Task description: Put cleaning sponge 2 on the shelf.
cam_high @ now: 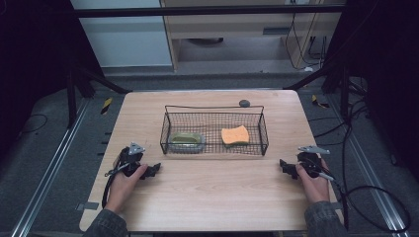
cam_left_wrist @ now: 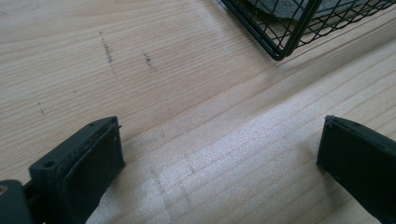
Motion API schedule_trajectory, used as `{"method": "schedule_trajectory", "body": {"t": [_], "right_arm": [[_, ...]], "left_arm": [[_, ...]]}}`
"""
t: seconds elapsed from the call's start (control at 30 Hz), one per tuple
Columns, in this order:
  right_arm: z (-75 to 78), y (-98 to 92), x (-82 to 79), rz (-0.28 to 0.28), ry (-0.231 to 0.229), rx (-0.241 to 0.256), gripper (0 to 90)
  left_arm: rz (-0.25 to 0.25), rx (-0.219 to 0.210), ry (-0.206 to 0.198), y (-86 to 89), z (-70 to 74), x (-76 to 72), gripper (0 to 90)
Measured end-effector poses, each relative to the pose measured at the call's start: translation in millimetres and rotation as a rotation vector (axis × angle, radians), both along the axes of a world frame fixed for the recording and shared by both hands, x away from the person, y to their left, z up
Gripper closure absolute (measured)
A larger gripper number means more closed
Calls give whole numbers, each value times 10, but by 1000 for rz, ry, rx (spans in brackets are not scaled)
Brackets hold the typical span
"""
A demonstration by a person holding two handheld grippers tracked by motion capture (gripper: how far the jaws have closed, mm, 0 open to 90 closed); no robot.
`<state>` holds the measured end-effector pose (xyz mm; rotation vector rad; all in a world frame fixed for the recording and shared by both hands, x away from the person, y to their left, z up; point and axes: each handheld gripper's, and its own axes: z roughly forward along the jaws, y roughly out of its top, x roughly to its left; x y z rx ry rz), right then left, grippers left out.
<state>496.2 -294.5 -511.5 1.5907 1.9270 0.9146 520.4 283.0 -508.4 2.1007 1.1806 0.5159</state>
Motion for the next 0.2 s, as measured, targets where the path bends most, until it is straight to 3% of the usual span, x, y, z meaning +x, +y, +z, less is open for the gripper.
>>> {"method": "schedule_trajectory", "body": {"t": [0.1,0.2], "right_arm": [[-6,62,-3,5,8,-61,54],[-8,105,-21,-4,13,-56,46]], "left_arm": [[-1,1,1,1,1,0,0],[-2,2,1,1,1,0,0]]}}
